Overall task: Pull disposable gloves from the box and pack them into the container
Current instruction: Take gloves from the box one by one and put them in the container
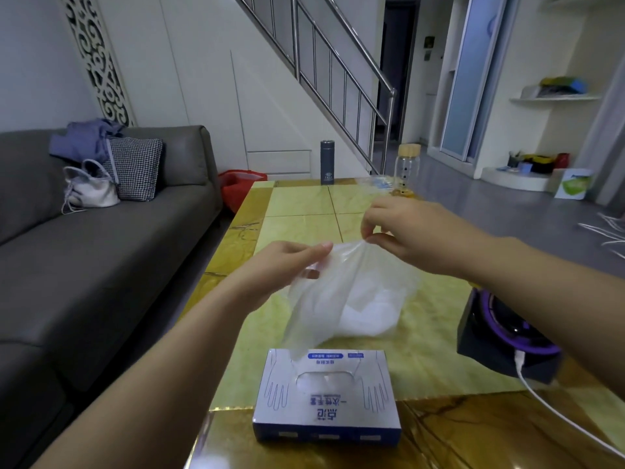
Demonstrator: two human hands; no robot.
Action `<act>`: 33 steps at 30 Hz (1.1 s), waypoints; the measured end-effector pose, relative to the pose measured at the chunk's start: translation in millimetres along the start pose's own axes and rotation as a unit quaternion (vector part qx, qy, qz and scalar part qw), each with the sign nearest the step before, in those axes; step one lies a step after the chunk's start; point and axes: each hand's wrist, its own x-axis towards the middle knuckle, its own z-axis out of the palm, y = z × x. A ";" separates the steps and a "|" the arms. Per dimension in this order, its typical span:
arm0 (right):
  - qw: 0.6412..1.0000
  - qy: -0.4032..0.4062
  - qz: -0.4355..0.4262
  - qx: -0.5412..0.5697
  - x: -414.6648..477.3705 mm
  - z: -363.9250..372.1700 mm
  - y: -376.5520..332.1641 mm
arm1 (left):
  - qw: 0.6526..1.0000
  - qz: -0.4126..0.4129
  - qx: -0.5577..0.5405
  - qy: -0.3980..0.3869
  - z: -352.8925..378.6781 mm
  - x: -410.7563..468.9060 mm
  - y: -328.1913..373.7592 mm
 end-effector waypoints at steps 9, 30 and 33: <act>0.982 0.101 0.085 0.137 20.3 28.4 12.0 | 0.974 0.045 -0.221 0.014 11.7 32.6 3.8; 0.877 -0.013 0.269 0.397 43.3 111.7 62.8 | 0.893 -0.036 0.047 0.446 -59.2 96.7 -52.0; 0.897 -0.065 0.292 0.326 44.3 130.2 65.3 | 0.867 0.148 0.247 0.407 -36.4 88.3 -35.9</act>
